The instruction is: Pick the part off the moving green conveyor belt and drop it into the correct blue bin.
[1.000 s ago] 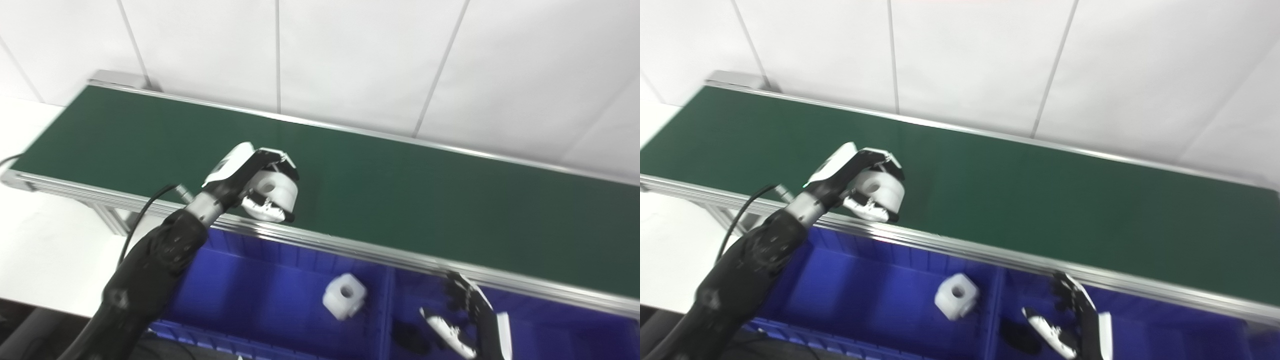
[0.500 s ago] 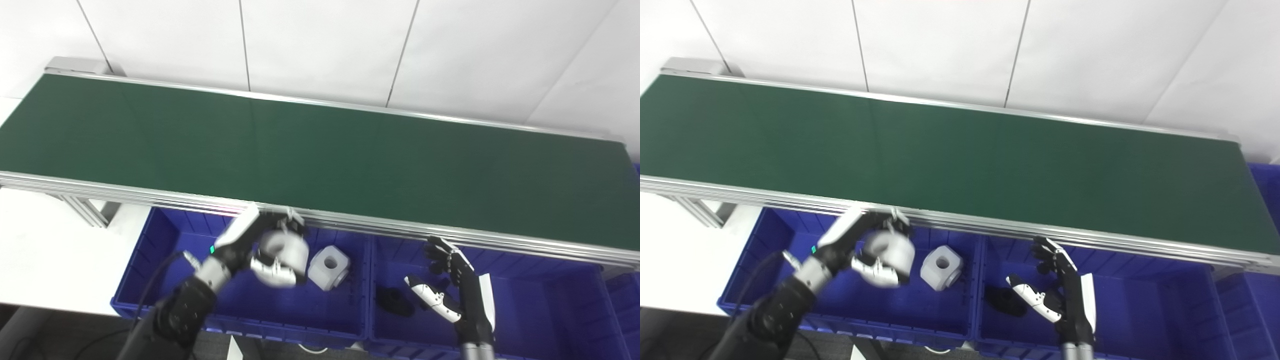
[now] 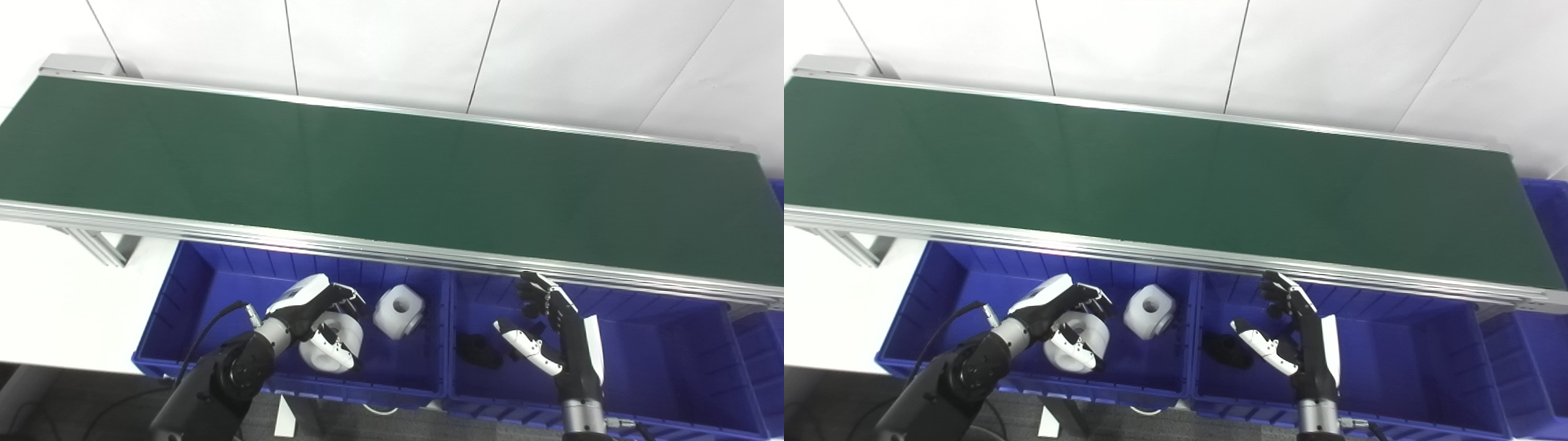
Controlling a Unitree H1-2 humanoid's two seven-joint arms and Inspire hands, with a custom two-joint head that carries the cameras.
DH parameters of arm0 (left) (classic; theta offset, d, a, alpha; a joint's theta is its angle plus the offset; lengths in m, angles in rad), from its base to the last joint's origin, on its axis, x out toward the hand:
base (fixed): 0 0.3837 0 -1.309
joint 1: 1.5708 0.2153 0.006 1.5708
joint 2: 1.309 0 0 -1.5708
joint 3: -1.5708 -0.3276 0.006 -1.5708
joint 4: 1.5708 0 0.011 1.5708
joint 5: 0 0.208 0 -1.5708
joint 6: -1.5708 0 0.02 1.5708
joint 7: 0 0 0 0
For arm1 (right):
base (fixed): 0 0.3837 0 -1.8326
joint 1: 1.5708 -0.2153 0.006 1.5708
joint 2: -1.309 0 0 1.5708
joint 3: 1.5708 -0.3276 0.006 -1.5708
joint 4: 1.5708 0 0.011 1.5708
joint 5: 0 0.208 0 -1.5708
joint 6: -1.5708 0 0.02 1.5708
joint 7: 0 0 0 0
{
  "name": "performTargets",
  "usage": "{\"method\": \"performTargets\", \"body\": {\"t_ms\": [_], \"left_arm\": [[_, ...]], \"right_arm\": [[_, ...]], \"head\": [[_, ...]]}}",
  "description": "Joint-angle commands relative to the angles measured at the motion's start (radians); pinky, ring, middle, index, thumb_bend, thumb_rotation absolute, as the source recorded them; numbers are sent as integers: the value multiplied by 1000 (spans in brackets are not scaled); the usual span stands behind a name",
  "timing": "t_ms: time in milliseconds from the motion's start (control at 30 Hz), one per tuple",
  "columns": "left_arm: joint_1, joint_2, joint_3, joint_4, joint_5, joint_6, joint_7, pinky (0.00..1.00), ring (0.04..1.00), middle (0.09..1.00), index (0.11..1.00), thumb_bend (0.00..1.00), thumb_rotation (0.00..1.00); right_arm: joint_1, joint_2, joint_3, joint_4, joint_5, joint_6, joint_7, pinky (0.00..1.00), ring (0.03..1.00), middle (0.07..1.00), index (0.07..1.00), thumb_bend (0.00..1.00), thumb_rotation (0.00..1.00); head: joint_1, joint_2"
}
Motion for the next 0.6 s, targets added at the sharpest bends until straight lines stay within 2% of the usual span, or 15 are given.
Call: {"method": "performTargets", "body": {"t_ms": [0, 167, 267, 300, 367, 433, 467, 567], "left_arm": [[-30, 12, 3, -42, -4, -11, 10, 748, 864, 923, 929, 710, 238], [-7, 2, 35, -65, -59, -91, 62, 811, 906, 954, 954, 741, 295], [13, -15, 59, -90, -116, -123, 75, 819, 910, 952, 951, 747, 298], [31, -32, 70, -109, -146, -132, 82, 820, 910, 950, 950, 748, 296], [65, -64, 82, -146, -189, -138, 92, 824, 912, 941, 946, 756, 360], [100, -96, 86, -175, -229, -149, 105, 836, 927, 954, 959, 756, 408], [113, -109, 87, -184, -245, -157, 112, 835, 925, 955, 956, 757, 407], [151, -147, 93, -175, -293, -227, 142, 826, 902, 931, 931, 793, 360]], "right_arm": [[-8, 5, -9, -23, -4, -20, 0, 688, 721, 734, 770, 731, 482], [-8, 4, -7, -26, 18, -21, 17, 699, 729, 738, 775, 724, 455], [-4, 2, -10, -28, 0, -18, 14, 698, 729, 736, 773, 726, 474], [0, 2, -11, -32, -2, -14, 15, 699, 729, 736, 773, 726, 478], [5, 2, -13, -40, -3, -7, 18, 703, 732, 735, 772, 718, 469], [10, 2, -15, -48, 1, 0, 24, 702, 735, 736, 770, 689, 418], [12, 1, -16, -51, 5, 2, 27, 701, 734, 737, 770, 681, 392], [23, 0, -21, -66, -5, 20, 28, 706, 736, 736, 770, 688, 399]], "head": [[-5, -2], [-13, -1], [-20, -1], [-28, 0], [-36, 2], [-33, 8], [-33, 8], [-20, 11]]}}
